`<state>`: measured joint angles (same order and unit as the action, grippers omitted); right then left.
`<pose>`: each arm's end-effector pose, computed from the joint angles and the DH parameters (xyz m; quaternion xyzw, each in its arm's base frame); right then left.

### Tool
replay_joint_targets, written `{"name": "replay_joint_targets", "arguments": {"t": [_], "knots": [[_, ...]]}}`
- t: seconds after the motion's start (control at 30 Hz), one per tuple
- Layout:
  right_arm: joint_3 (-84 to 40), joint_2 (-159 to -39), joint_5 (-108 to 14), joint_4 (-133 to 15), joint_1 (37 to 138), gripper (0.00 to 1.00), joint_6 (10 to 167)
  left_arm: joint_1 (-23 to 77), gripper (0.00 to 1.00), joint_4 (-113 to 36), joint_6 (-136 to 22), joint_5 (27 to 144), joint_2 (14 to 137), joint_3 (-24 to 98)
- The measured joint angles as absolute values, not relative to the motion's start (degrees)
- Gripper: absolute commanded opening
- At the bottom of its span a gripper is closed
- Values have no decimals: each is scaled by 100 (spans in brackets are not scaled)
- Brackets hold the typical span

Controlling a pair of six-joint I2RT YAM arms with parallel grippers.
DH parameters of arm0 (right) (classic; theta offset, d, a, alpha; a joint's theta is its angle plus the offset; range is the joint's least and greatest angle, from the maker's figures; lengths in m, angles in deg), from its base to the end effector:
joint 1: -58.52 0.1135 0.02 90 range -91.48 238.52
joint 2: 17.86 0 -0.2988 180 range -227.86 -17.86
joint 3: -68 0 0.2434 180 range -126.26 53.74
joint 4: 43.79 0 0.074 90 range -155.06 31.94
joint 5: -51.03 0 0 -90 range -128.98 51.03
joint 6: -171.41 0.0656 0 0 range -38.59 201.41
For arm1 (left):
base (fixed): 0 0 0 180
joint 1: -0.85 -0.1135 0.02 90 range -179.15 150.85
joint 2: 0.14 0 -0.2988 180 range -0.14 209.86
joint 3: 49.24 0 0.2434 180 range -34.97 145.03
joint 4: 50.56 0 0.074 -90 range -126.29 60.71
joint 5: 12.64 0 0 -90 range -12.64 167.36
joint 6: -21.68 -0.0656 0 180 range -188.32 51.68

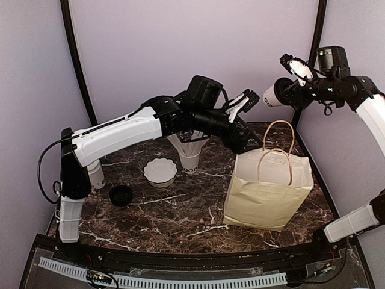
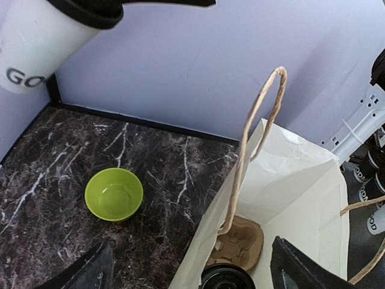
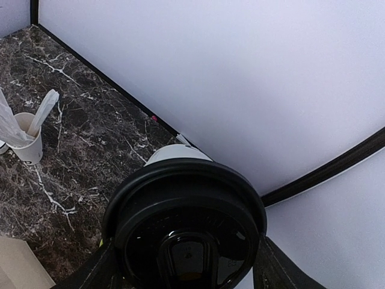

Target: Pack the takeout coffee

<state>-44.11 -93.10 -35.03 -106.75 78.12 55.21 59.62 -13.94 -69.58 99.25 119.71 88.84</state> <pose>0.2501 0.0843 0.4872 -0.3132 0.7882 -0.0596 0.5264 0.2528 -0.4641 0.4063 0.4945 0.6339 -0.4113 0.4295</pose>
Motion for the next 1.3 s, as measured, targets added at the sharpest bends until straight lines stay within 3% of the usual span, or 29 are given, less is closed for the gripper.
{"name": "replay_joint_targets", "arguments": {"t": [0.17,0.33,0.47,0.5,0.57,0.87,1.3], "knots": [[-4404,-9267,-3512,-10596,7681,53,5585,5942,89,-1541,-6750,10373,12183,8938],[-4395,-9269,-3599,-10598,7652,53,5716,5942,70,-1914,-6488,10821,12459,9316],[-4395,-9269,-3704,-10611,7650,52,5821,5942,47,-2144,-6309,11132,12739,9708],[-4398,-9269,-3752,-10622,7650,52,5838,5942,27,-2170,-6300,11193,12789,9771],[-4409,-9269,-3881,-10675,7650,52,5862,5942,9,-2170,-6270,11271,12857,9843],[-4697,-9269,-4755,-11009,7650,51,5814,5942,2,-1576,-6497,10924,12760,10011],[-5643,-9221,-6006,-11300,7650,50,5596,5942,0,-1154,-7039,9464,10636,8077]]}}
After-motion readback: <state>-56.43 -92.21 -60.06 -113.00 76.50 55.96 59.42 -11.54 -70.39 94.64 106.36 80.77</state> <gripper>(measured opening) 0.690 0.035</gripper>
